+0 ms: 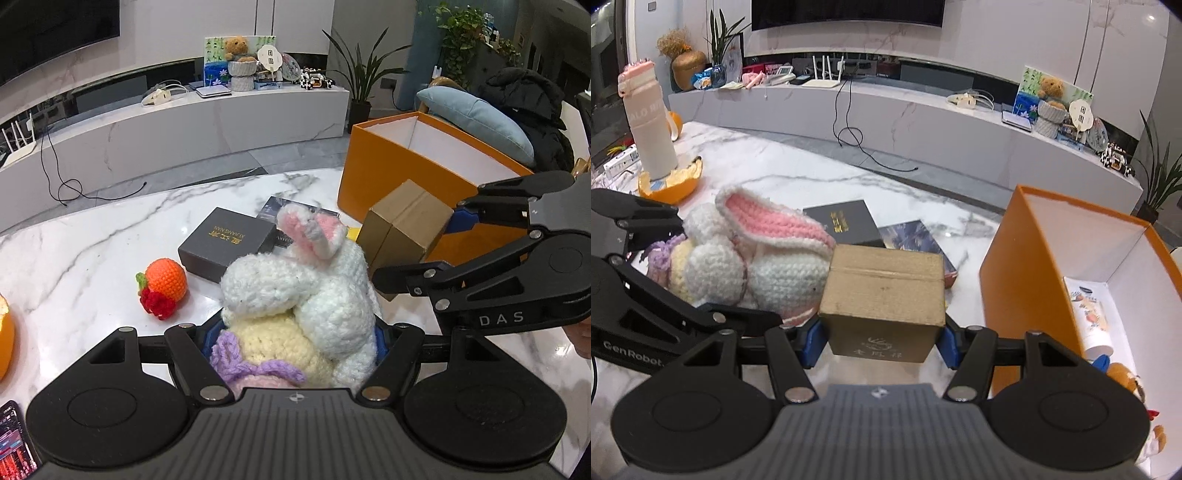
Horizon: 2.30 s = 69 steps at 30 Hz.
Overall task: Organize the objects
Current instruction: 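Lift the bunny and brown box and carry them over the orange box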
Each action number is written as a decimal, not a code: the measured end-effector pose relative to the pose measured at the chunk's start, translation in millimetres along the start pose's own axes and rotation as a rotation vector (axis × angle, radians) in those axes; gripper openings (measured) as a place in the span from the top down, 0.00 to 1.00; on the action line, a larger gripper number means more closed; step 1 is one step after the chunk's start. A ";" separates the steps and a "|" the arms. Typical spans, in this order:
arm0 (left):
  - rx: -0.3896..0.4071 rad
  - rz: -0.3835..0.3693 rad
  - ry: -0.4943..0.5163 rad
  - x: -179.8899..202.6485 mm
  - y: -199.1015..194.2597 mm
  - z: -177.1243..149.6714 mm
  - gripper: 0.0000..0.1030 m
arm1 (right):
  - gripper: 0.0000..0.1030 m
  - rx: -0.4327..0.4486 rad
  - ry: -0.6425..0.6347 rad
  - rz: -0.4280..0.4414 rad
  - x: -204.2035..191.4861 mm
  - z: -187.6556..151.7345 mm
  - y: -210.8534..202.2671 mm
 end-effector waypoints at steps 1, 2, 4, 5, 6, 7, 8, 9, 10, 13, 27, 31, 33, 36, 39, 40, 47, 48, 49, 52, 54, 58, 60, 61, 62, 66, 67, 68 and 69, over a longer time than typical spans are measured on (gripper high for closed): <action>0.000 0.004 0.000 0.5 -1.3 -0.3 0.19 | 0.40 0.004 -0.006 -0.002 -0.7 0.2 -1.8; -0.001 0.008 0.001 1.5 -3.0 -0.5 0.19 | 0.40 0.007 -0.011 -0.005 -1.4 0.3 -3.3; -0.002 0.016 0.002 2.8 -5.5 -0.3 0.19 | 0.40 0.012 -0.017 -0.009 -2.5 0.7 -5.7; -0.002 0.019 0.003 3.4 -7.7 0.2 0.19 | 0.40 0.014 -0.018 -0.010 -2.3 0.9 -7.3; 0.000 0.022 0.003 4.5 -10.5 1.2 0.19 | 0.40 0.018 -0.019 -0.010 -2.2 1.5 -9.3; 0.004 0.025 0.005 6.1 -13.4 2.3 0.19 | 0.40 0.024 -0.018 -0.011 -2.0 2.3 -11.9; 0.008 0.029 0.009 7.6 -16.0 3.3 0.19 | 0.40 0.030 -0.018 -0.011 -2.0 3.1 -14.5; 0.012 0.036 0.013 8.6 -18.5 4.3 0.19 | 0.40 0.036 -0.017 -0.011 -1.7 4.0 -17.4; 0.017 0.046 0.016 9.5 -20.8 5.4 0.18 | 0.40 0.042 -0.018 -0.012 -1.6 4.8 -20.3; 0.025 0.064 0.023 11.7 -25.8 7.5 0.19 | 0.40 0.054 -0.019 -0.015 -0.9 6.3 -26.9; 0.048 0.132 0.082 34.1 -48.6 21.1 0.18 | 0.40 0.146 0.023 -0.034 17.1 15.0 -67.3; 0.056 0.154 0.118 47.0 -55.4 29.6 0.18 | 0.40 0.173 0.036 -0.037 25.6 15.9 -80.6; 0.064 0.162 0.127 51.8 -59.8 36.3 0.18 | 0.40 0.191 0.047 -0.042 30.2 18.1 -88.0; 0.071 0.176 0.142 60.2 -63.8 45.8 0.18 | 0.40 0.220 0.066 -0.048 38.9 21.7 -100.5; 0.081 0.184 0.169 73.8 -66.5 53.7 0.18 | 0.40 0.250 0.093 -0.059 50.6 25.4 -114.2; 0.085 0.185 0.178 78.9 -67.1 56.8 0.18 | 0.40 0.258 0.102 -0.062 54.1 26.5 -117.9; 0.102 0.184 0.238 111.9 -66.2 69.2 0.18 | 0.40 0.282 0.165 -0.085 81.5 22.8 -133.0; 0.104 0.182 0.242 116.2 -66.0 69.9 0.18 | 0.40 0.281 0.173 -0.090 85.9 20.8 -134.0; 0.107 0.180 0.247 119.3 -65.0 71.2 0.18 | 0.40 0.280 0.179 -0.092 88.1 20.2 -134.1; 0.110 0.170 0.258 130.4 -62.0 74.0 0.18 | 0.40 0.277 0.197 -0.101 98.2 15.9 -135.7; 0.112 0.164 0.260 135.9 -59.9 75.0 0.18 | 0.40 0.275 0.209 -0.105 103.7 13.4 -137.5; 0.121 0.159 0.257 143.3 -59.7 78.1 0.18 | 0.40 0.282 0.232 -0.119 114.2 13.2 -142.2; 0.126 0.154 0.257 145.4 -60.9 80.1 0.18 | 0.40 0.288 0.247 -0.115 118.6 14.1 -144.2; 0.128 0.152 0.256 146.0 -61.7 81.4 0.18 | 0.40 0.291 0.255 -0.111 120.5 14.4 -145.4; 0.129 0.150 0.255 146.3 -62.4 82.8 0.18 | 0.40 0.293 0.261 -0.108 121.9 14.3 -146.6; 0.137 0.150 0.258 149.1 -65.2 90.5 0.18 | 0.40 0.307 0.277 -0.106 125.8 16.4 -150.4; 0.139 0.152 0.261 149.8 -65.6 93.1 0.18 | 0.40 0.313 0.281 -0.107 127.5 16.5 -151.6; 0.143 0.153 0.263 150.8 -65.7 95.6 0.18 | 0.40 0.320 0.285 -0.107 129.5 16.5 -152.6; 0.146 0.154 0.265 151.9 -66.0 98.6 0.18 | 0.40 0.325 0.289 -0.108 131.2 16.3 -153.1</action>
Point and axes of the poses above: each gripper's, at about its wrist camera, not at the fingertips, and y roughly the way its jaws point, x to its right, z to its top, the point moved 10 cm from there along y, roughly the way its jaws point, and after that the axes turned 8 degrees about -x, right-handed, at the moved point
